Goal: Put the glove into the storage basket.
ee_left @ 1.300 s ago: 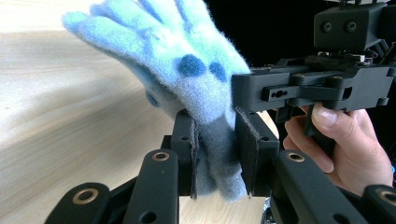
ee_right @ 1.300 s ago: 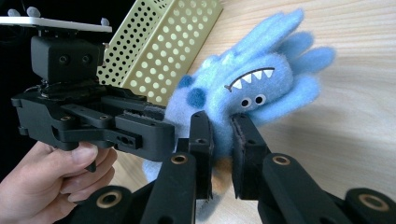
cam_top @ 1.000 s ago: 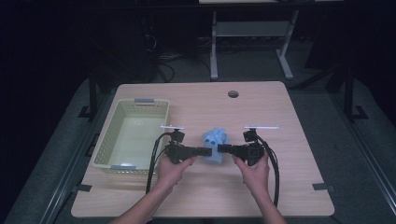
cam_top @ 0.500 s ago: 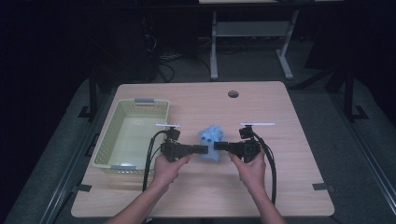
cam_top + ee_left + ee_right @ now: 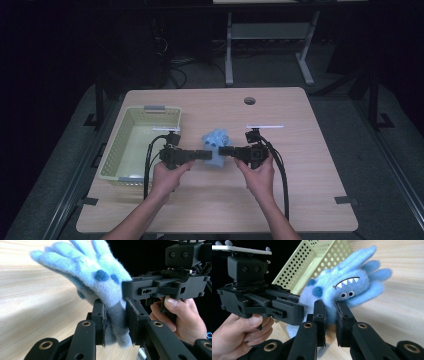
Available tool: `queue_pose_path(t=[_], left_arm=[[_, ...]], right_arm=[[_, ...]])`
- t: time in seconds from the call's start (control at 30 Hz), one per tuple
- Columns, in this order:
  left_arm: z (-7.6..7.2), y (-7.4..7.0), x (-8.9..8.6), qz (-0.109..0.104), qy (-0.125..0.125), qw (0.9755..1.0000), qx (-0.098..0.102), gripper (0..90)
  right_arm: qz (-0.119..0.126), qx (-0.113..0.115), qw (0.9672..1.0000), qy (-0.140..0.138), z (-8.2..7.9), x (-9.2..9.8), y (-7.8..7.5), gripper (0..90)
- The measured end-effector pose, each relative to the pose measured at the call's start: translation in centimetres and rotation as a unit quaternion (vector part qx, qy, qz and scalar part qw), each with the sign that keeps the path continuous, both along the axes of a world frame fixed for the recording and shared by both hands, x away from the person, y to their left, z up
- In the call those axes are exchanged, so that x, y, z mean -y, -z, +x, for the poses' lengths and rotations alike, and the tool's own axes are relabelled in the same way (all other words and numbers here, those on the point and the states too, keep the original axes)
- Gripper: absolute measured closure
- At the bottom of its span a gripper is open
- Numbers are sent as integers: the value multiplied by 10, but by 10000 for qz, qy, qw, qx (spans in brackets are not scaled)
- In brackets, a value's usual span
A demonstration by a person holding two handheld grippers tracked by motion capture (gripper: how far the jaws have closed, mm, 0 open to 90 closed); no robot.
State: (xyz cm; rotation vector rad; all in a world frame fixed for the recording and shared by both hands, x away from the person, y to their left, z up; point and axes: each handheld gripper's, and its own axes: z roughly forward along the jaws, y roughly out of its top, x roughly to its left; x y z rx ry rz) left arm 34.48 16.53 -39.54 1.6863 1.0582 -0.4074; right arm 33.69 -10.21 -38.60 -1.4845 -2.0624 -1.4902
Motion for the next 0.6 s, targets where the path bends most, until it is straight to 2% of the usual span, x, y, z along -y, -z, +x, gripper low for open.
queue_pose_path(t=[0.13,0.47,0.6], left_arm=[[1,-4,-7,-50,-50,10000,-3,700],[5,-9,-22,-97,-149,9998,-7,701],[6,-13,-29,-76,-168,9998,62,702]], right_arm=[[88,-22,10000,-36,2,-6,-6,803],[76,-8,9999,-111,12,-20,-13,803],[66,11,9999,-157,15,-27,-16,803]])
